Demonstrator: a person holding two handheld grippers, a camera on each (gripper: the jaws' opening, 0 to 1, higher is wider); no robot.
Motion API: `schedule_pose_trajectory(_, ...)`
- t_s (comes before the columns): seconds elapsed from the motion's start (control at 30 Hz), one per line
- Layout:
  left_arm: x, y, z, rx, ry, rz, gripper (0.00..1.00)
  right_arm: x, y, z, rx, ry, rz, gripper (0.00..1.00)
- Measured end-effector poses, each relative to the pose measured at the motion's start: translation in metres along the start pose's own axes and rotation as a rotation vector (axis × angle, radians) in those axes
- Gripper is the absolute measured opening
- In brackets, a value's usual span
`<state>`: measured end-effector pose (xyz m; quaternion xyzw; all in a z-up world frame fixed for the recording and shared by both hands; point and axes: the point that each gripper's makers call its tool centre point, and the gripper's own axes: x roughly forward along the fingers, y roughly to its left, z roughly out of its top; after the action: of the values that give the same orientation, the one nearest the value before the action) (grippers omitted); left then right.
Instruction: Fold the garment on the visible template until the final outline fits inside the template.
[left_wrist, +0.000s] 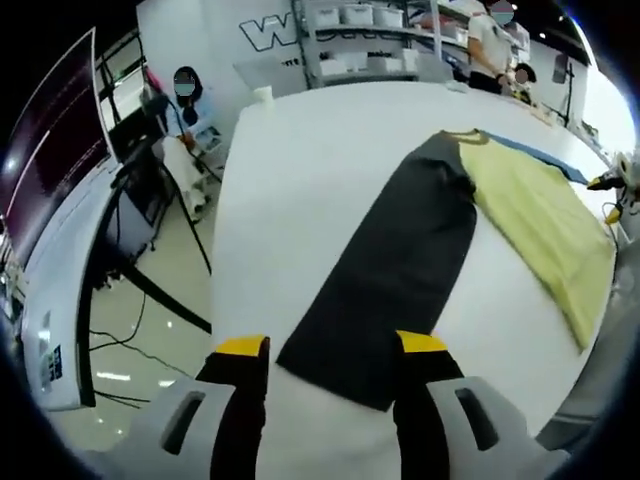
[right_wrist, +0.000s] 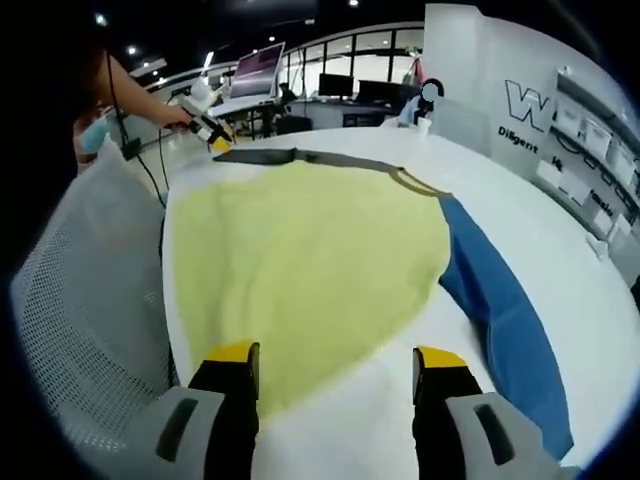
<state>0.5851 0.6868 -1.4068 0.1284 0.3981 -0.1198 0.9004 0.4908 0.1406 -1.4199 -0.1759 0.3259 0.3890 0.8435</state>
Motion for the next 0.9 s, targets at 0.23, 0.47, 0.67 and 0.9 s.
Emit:
schedule_pose_trajectory(0.23, 0.000, 0.002, 0.000, -0.018, 0.011, 0.001, 0.49, -0.005, -0.005, -0.001, 0.009, -0.003, -0.021, 0.60)
schedule_pose_trajectory(0.47, 0.005, 0.002, -0.011, -0.033, 0.046, -0.015, 0.43, -0.012, -0.010, 0.002, 0.029, -0.022, -0.042, 0.64)
schedule_pose_trajectory(0.67, 0.007, 0.002, -0.020, -0.054, 0.074, -0.024, 0.39, -0.021, -0.010, 0.005, 0.075, -0.059, -0.048, 0.70)
schedule_pose_trajectory(0.9, 0.008, 0.006, -0.020, -0.109, 0.067, -0.025, 0.40, -0.031, -0.012, 0.000, 0.099, -0.066, -0.071, 0.71)
